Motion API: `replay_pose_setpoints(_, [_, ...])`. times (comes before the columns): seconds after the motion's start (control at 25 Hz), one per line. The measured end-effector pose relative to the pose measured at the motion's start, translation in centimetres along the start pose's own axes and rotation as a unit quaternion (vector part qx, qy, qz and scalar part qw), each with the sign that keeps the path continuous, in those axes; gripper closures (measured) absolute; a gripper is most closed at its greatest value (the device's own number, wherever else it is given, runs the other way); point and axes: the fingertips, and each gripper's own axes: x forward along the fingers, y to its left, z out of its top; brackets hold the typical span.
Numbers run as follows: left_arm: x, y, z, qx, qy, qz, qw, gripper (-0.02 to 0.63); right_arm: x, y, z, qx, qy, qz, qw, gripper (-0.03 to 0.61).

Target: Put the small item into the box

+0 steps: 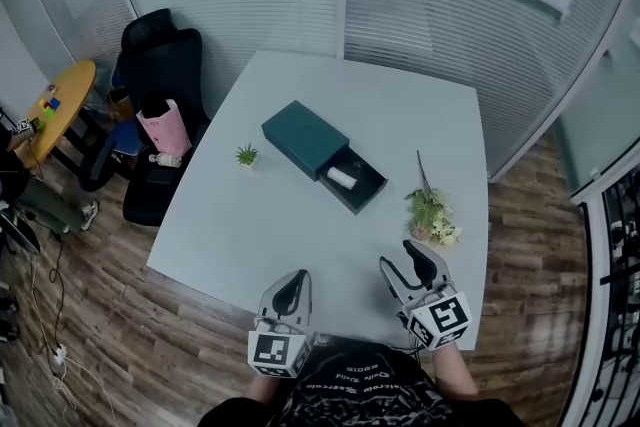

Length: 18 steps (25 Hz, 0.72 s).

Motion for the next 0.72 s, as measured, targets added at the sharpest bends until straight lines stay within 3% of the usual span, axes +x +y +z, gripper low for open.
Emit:
replay_pose_setpoints(0.12, [-0.4,-0.7,-0.6,0.005,0.007,-0.011,0.9999,0.594,-2.1,0.4,-1.5,0.007,-0.001,-0.023,1.0,0.353])
replay_pose_setpoints(0.36, [-1.0,-1.4,-1.5,0.006,0.013,-0.023,0.9996,0.594,-5.5,0.8,-5.6,0.072,0.011,-0.067,0.995,0.356])
replay_pose_setpoints(0.72, [-1.6,-2.1,-1.7,0.013,0.013,-0.03,0.9994,0.594,-5.8,1.2,-5.4,0.059,0.005,-0.071,0.996,0.353])
